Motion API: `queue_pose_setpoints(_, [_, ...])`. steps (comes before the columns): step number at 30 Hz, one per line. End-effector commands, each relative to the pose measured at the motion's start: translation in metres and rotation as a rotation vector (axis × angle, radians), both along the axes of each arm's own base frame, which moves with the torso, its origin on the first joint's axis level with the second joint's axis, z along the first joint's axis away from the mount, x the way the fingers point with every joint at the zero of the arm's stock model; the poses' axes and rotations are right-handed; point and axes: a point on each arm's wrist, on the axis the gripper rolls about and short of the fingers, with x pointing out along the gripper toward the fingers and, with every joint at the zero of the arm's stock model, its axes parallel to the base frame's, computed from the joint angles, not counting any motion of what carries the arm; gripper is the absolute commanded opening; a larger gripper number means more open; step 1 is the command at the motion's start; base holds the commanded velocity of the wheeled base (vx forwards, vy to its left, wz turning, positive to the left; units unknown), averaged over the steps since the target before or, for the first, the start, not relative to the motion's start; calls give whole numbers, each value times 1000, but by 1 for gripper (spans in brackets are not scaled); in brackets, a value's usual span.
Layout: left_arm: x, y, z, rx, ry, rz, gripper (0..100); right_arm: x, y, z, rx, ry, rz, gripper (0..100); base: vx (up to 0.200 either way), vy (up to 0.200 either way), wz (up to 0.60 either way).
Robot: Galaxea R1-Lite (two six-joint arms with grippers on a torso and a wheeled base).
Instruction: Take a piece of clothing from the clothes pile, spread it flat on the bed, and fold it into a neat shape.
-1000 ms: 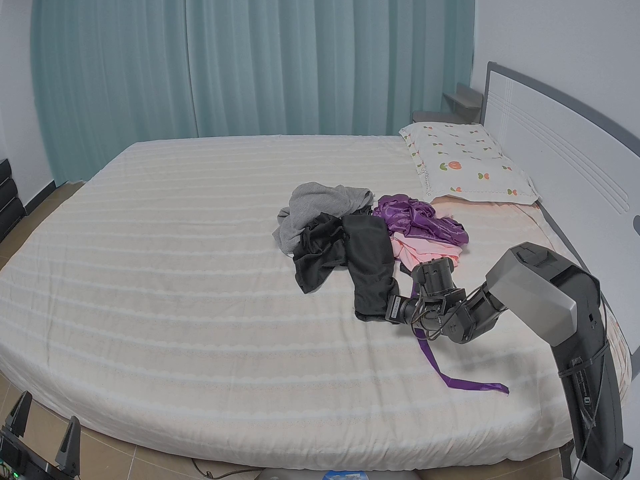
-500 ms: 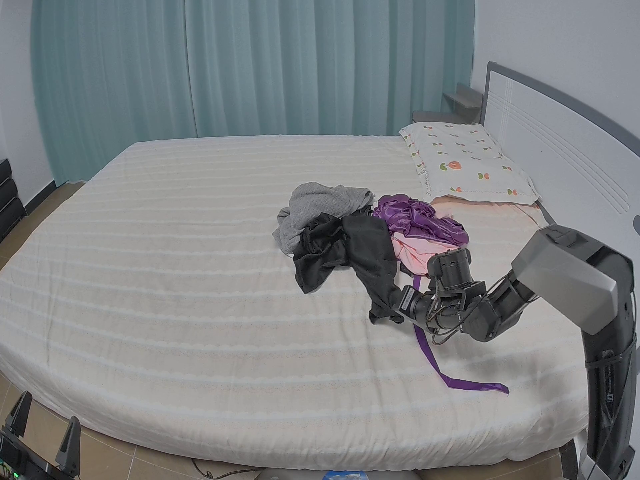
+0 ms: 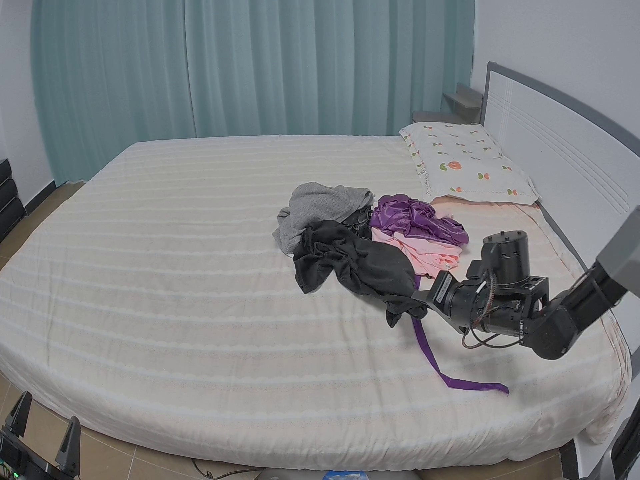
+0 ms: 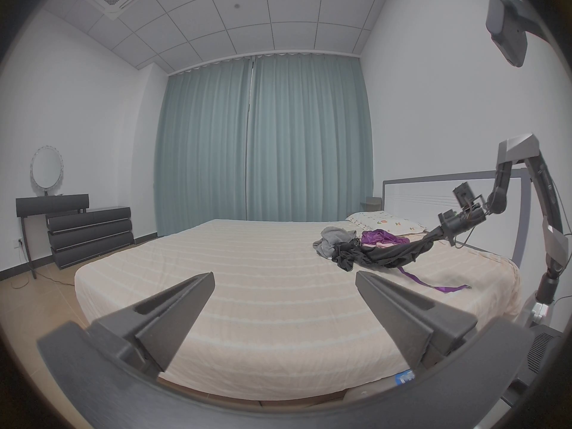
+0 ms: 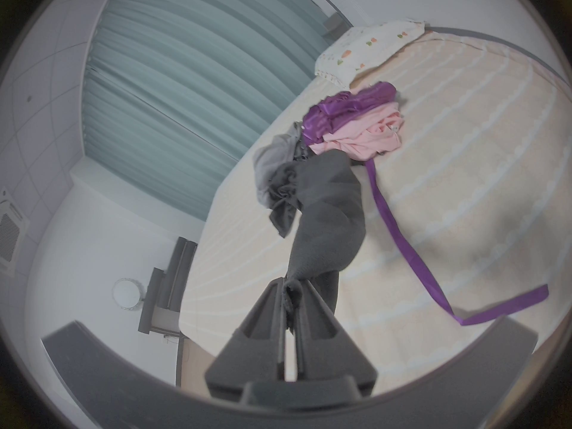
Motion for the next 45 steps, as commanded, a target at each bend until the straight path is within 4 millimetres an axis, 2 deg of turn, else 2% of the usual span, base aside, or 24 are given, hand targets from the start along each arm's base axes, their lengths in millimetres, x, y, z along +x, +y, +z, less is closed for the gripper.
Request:
queue_pose_setpoints(1, [1, 0, -5, 0, 8, 0, 100, -46, -1, 51, 59, -122, 42, 0, 0, 0, 0])
queue_pose_setpoints(4, [1, 0, -5, 0, 8, 0, 100, -64, 4, 64, 73, -162, 64, 0, 0, 0, 0])
queue_pose_setpoints(9, [1, 0, -5, 0, 7, 0, 100, -80, 9, 81, 101, -214, 99, 0, 0, 0, 0])
queue_pose_setpoints(25, [0, 0, -5, 33, 2, -8, 100, -85, 7, 105, 178, -360, 99, 0, 0, 0, 0])
queue_pose_setpoints(27, [0, 0, -4, 24, -1, -6, 100, -91, 4, 113, 199, -401, 104, 0, 0, 0, 0])
queue_pose_setpoints(28, [0, 0, 0, 16, -24, -1, 100, -92, 3, 114, 199, -409, 106, 0, 0, 0, 0])
queue_pose_setpoints(29, [-4, 0, 20, -16, -99, -4, 100, -94, 4, 115, 199, -413, 110, 0, 0, 0, 0])
queue_pose_setpoints(30, [-9, 0, 52, -77, -195, -3, 100, -94, 3, 115, 196, -414, 111, 0, 0, 0, 0])
queue_pose_setpoints(31, [-7, 0, 92, -170, -244, -19, 100, -95, 3, 114, 193, -415, 112, 0, 0, 0, 0])
queue_pose_setpoints(32, [2, 0, 108, -218, -212, -25, 100, -94, 3, 114, 193, -415, 112, 0, 0, 0, 0])
queue_pose_setpoints(33, [6, 0, 110, -226, -196, -24, 100, -94, 3, 114, 193, -415, 112, 0, 0, 0, 0])
queue_pose_setpoints(34, [18, 0, 117, -205, -141, -35, 100, -94, 4, 113, 192, -412, 113, 0, 0, 0, 0])
queue_pose_setpoints(36, [28, -1, 114, -146, -81, -60, 100, -95, 3, 113, 190, -411, 115, 0, 0, 0, 0])
queue_pose_setpoints(37, [38, -2, 103, -102, 10, -115, 100, -95, 3, 114, 190, -415, 114, 0, 0, 0, 0])
queue_pose_setpoints(40, [66, -6, 85, -95, 208, -198, 100, -95, 3, 118, 193, -433, 111, 0, 0, 0, 0])
queue_pose_setpoints(45, [110, -15, 73, -97, 434, -283, 100, -101, -3, 126, 192, -496, 104, 0, 0, 0, 0])
